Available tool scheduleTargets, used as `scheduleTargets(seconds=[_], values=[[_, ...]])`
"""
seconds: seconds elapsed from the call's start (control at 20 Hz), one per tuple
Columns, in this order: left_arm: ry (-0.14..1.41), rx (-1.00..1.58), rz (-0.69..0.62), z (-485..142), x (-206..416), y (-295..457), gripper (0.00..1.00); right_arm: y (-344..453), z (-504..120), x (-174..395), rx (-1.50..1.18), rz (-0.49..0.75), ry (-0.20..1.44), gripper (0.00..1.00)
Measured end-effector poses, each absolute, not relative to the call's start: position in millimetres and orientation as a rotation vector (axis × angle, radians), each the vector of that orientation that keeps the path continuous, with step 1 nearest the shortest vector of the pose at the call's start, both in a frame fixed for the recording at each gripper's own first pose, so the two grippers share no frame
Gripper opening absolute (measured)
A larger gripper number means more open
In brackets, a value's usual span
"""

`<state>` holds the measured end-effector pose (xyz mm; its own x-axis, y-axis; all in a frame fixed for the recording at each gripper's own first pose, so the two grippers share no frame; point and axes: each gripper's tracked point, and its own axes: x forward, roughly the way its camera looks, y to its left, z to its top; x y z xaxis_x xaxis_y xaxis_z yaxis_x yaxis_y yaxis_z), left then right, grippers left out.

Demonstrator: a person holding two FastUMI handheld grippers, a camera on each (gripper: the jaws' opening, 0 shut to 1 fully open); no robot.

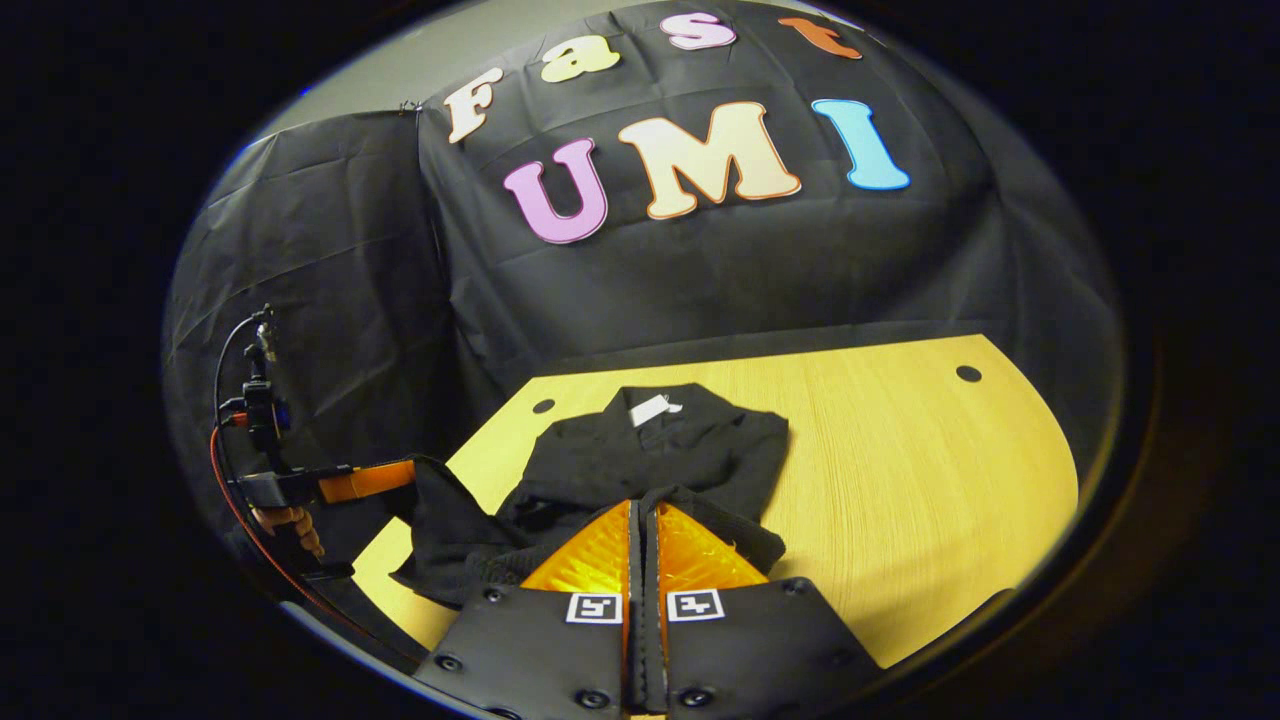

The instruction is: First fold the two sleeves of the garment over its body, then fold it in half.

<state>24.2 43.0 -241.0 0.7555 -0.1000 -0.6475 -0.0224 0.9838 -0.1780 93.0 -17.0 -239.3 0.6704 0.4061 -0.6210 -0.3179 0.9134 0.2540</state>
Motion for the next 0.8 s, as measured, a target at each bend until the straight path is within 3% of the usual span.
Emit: scheduleTargets(seconds=[0.8], values=[[0.657, -0.181, -0.126, -255, 148, 58, 0.00, 5, -228, 219, 0.079, 0.322, 0.661, 0.02]])
